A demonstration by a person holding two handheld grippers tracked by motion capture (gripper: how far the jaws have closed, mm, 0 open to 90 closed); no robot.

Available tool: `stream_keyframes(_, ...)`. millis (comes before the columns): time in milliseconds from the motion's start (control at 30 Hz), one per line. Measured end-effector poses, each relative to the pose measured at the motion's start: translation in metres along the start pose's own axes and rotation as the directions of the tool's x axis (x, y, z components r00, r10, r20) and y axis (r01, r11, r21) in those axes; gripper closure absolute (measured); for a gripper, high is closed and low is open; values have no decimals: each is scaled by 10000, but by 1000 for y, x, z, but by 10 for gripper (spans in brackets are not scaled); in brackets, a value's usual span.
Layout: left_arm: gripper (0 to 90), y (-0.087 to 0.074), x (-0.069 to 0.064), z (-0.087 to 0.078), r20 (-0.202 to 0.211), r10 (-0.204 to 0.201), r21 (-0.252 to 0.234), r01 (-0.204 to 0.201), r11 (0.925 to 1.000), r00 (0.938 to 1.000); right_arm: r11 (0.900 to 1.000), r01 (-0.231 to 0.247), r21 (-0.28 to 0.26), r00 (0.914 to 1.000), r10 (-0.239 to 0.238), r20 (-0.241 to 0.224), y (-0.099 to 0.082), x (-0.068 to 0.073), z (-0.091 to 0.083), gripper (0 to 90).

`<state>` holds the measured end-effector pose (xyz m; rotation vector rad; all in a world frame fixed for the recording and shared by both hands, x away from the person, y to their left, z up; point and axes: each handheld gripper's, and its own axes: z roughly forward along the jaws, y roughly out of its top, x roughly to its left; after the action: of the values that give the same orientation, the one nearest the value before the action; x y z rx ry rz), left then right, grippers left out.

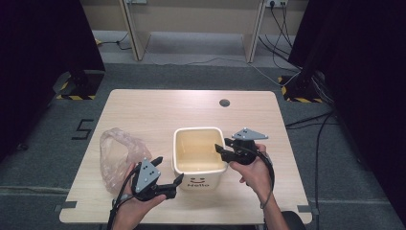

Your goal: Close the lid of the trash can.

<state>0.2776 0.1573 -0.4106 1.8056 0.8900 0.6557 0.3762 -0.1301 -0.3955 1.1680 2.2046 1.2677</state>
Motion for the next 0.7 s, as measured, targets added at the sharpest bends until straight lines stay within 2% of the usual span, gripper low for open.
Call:
stream_keyframes(167, 152, -2, 5, 1, -97, -119, 67, 120, 9999, 9999, 10000, -18, 83, 9998, 19, -173, -5, 1, -2, 573)
stream_keyframes(300, 152, -3, 8, 1, 45, -481, 3, 481, 9988, 9988, 9999, -144, 8, 9996, 144, -249, -7, -1, -1, 580)
stream_keyframes(500, 151, 2, 15, 4, -117, -550, -196, 547, 9983, 9984, 9999, -85, -67, 9998, 84, -181, -8, 0, -1, 581)
stream_keyframes(600, 151, 4, 19, 4, -145, -575, -224, 572, 9981, 9982, 9995, -311, -80, 9986, 307, -423, -8, -2, 0, 579)
stream_keyframes(667, 151, 4, 21, 4, -169, -592, -207, 588, 9981, 9981, 9990, -366, -258, 9984, 355, -431, -7, -4, 0, 533)
stream_keyframes(700, 151, 3, 23, 4, -178, -630, -186, 627, 9979, 9979, 9984, -197, -526, 9990, 176, -410, -6, -5, 0, 534)
